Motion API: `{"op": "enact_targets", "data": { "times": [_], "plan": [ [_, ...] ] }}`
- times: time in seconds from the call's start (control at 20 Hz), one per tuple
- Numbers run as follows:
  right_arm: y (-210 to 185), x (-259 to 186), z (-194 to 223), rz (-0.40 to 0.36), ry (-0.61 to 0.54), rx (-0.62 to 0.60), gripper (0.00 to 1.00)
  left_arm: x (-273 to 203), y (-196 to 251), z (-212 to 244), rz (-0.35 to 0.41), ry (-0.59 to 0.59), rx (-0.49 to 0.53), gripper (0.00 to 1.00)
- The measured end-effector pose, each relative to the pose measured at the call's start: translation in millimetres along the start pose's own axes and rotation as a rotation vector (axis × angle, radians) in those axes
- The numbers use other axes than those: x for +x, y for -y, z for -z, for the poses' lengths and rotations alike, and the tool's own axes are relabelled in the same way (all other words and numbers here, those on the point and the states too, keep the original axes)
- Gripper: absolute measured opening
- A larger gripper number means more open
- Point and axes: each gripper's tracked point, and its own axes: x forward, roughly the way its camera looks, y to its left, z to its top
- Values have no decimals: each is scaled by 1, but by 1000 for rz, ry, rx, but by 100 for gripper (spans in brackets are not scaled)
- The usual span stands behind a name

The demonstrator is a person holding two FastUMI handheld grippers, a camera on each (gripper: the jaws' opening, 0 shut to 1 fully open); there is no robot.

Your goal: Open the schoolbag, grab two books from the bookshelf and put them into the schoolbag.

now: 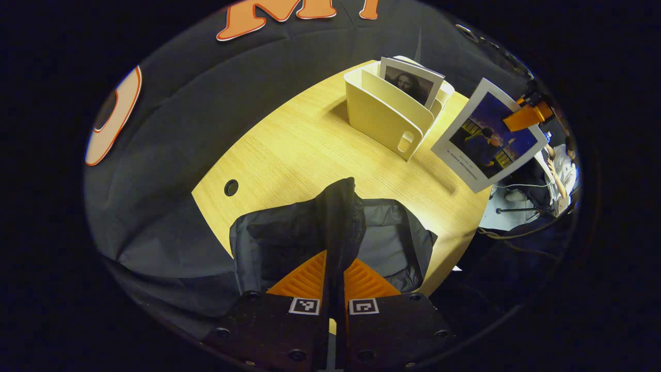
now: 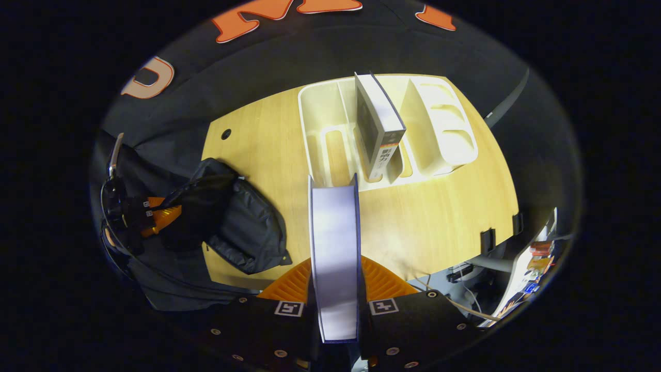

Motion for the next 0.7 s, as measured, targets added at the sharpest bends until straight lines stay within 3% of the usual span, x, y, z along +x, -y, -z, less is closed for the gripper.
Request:
{"op": "enact_targets", "data": {
  "times": [0.35, 0.7],
  "plan": [
    [-47, 15, 15, -213, 33, 99, 31, -6, 3, -1, -13, 22, -20, 6],
    [-115, 46, 1, -433, 79, 163, 30, -10, 5, -2, -25, 48, -40, 5]
  ]
}}
